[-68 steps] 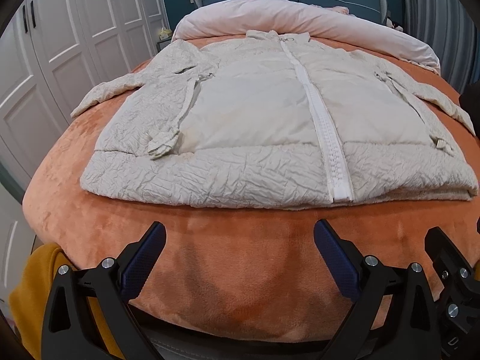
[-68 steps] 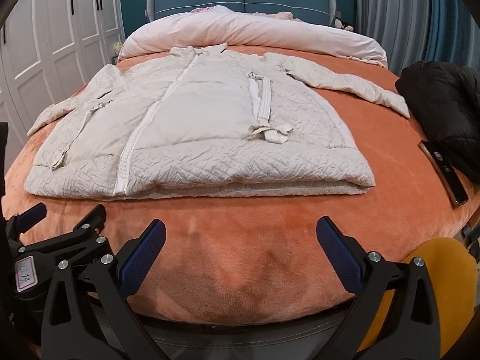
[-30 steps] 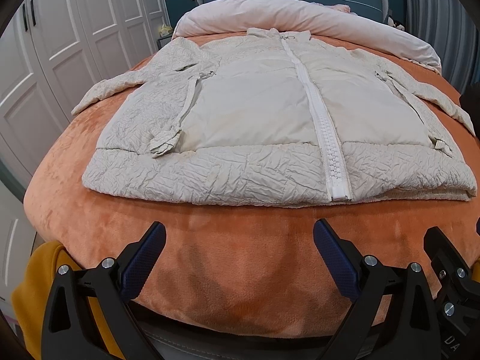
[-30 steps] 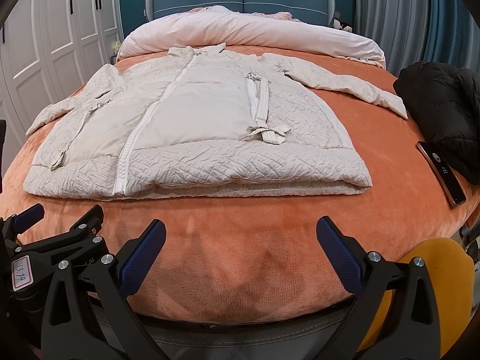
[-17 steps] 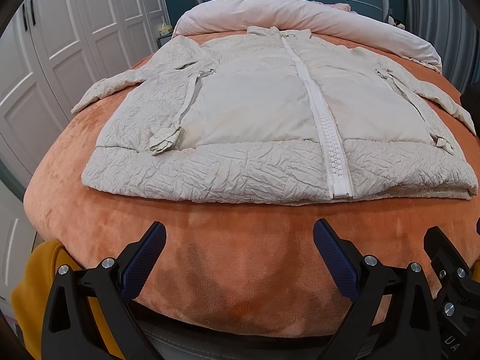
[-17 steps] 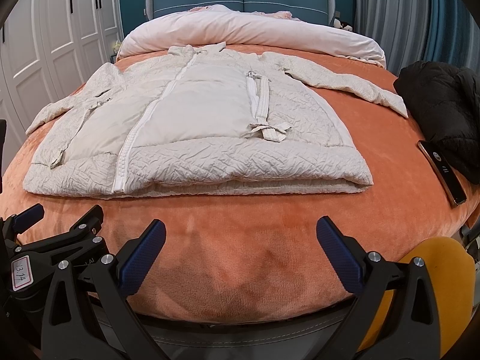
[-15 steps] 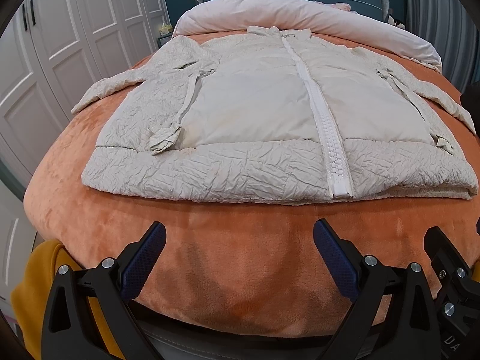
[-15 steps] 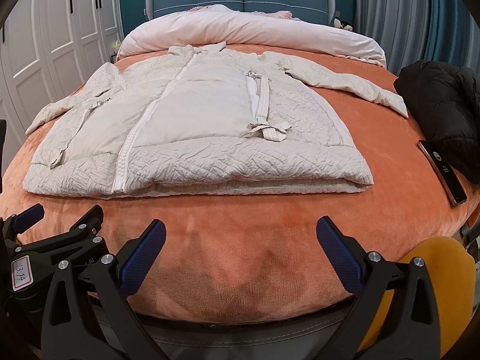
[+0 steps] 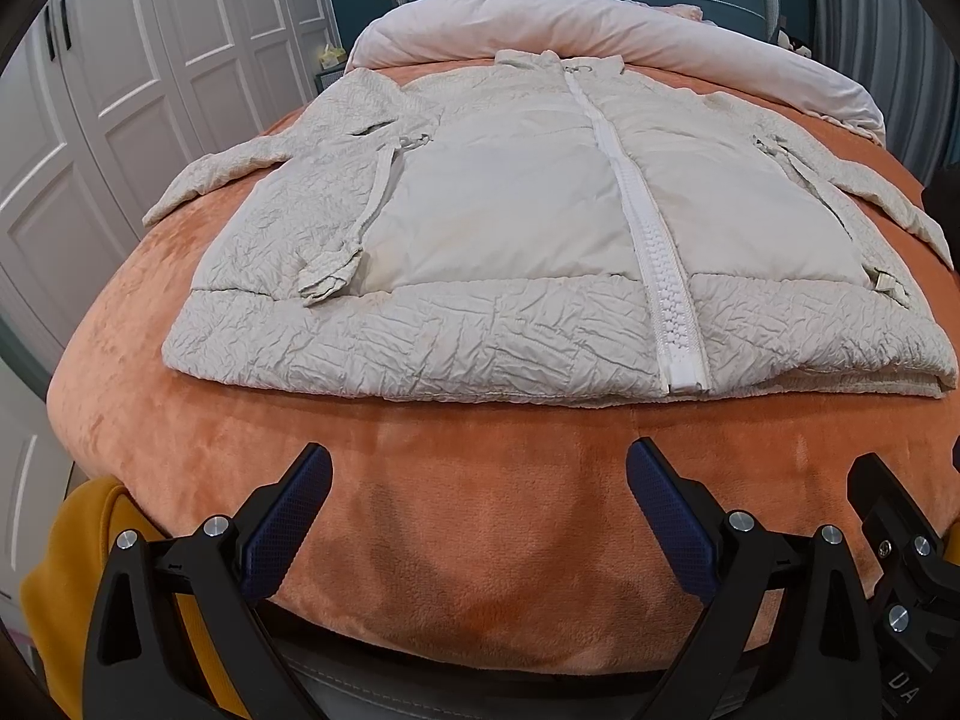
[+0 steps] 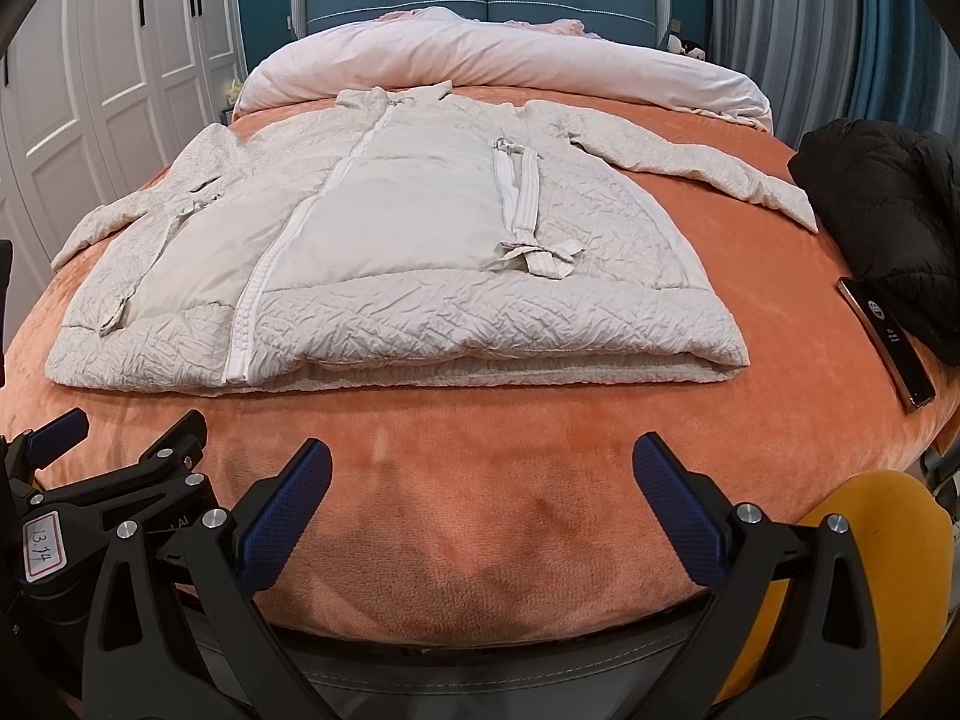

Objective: Fold large clothes

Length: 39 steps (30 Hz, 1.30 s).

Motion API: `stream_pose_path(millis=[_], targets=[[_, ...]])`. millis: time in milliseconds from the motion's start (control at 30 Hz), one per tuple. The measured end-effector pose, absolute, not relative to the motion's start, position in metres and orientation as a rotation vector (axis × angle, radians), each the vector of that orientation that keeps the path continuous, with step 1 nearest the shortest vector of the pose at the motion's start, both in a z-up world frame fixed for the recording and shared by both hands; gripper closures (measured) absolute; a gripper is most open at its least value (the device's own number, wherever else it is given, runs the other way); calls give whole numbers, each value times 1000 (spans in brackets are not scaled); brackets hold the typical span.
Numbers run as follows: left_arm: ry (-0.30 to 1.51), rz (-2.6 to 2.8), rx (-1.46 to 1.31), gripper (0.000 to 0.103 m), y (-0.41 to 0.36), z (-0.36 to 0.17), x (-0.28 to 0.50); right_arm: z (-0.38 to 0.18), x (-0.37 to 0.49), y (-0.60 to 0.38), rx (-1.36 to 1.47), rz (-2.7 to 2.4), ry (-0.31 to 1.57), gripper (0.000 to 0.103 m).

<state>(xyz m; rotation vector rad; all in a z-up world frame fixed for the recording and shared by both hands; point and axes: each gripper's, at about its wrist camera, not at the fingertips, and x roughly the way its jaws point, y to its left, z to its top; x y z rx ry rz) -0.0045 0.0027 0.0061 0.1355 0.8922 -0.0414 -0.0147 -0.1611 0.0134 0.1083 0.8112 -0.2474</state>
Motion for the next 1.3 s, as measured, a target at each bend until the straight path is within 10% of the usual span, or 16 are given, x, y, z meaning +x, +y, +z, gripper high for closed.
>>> stream_pose_path(millis=[300, 967, 1033, 1200, 1300], targets=[[912, -67, 48, 5, 25, 25, 12, 30, -2, -188, 114, -188, 794, 5], [868, 112, -71, 6, 93, 66, 132, -6, 160, -614, 870, -656, 743, 7], [871, 99, -73, 7, 88, 65, 144, -18, 173, -620, 896, -680, 757, 13], [866, 58, -61, 11, 75, 63, 170, 8, 216, -602, 816, -677, 702, 84], [862, 32, -55, 14, 70, 65, 184, 66, 251, -556, 738, -501, 562, 94]])
